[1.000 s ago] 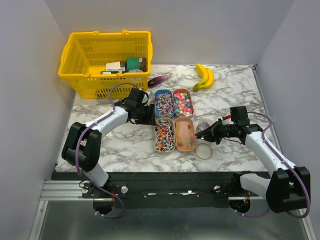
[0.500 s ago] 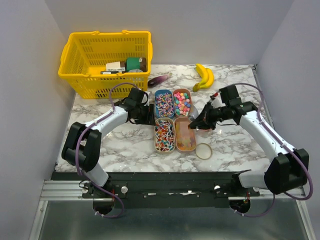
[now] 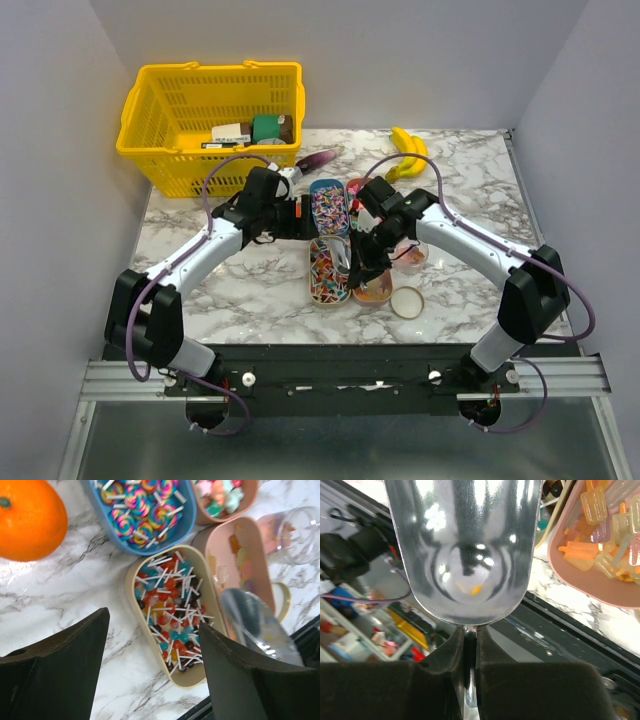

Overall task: Pack the candies
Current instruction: Place the fake candies in the packing bottle, then scoop the fake candies from the storage box.

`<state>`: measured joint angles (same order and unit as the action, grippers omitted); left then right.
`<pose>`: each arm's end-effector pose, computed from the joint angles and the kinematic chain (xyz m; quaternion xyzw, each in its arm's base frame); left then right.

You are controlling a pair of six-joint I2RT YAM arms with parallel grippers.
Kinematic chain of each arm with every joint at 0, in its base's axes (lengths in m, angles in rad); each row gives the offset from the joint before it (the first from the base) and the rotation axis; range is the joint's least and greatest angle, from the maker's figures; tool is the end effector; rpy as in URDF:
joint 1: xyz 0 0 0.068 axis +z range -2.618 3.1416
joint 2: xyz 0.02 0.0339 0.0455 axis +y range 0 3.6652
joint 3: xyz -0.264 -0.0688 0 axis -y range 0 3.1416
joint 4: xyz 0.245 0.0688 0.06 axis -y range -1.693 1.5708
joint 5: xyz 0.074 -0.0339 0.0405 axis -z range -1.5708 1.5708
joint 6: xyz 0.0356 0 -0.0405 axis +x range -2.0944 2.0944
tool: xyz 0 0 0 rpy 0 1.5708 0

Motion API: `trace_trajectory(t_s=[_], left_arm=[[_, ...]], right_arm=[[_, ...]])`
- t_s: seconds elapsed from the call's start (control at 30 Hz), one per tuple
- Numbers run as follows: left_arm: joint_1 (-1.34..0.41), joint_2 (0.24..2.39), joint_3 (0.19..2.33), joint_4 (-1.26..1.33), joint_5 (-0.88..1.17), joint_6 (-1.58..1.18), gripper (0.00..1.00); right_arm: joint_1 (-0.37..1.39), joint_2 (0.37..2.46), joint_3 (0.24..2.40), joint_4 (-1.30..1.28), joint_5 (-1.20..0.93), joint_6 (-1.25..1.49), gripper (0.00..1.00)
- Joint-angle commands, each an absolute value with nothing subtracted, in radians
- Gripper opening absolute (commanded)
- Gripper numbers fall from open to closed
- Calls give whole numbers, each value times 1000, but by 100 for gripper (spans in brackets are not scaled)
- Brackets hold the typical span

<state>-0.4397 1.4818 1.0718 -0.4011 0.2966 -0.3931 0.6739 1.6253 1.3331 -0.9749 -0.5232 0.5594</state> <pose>0.2847 -0.1454 0.2555 0.0762 0.9170 -0.2738 0.2799 0.2371 0.2121 0.2640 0.0937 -0.9511 -0.2931 0.0286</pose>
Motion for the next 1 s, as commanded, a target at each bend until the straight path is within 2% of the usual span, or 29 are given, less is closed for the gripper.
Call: trace_trajectory(t_s=[0.0, 0.27, 0.6, 0.8, 0.97], left_arm=[[-434, 1419, 1046, -292, 391, -425, 83], [-434, 1457, 1009, -250, 480, -439, 82], [-443, 1503, 980, -270, 462, -410, 68], [-460, 1523, 969, -282, 442, -394, 67], [-460, 1523, 1000, -308, 381, -403, 68]], right_arm=[[721, 1655, 1411, -1063, -425, 483, 1], [791, 1692, 1515, -1112, -385, 443, 1], [796, 1683, 1586, -1115, -370, 486, 1], [793, 1709, 1626, -1127, -350, 514, 1], [790, 1755, 1579, -1154, -405, 508, 1]])
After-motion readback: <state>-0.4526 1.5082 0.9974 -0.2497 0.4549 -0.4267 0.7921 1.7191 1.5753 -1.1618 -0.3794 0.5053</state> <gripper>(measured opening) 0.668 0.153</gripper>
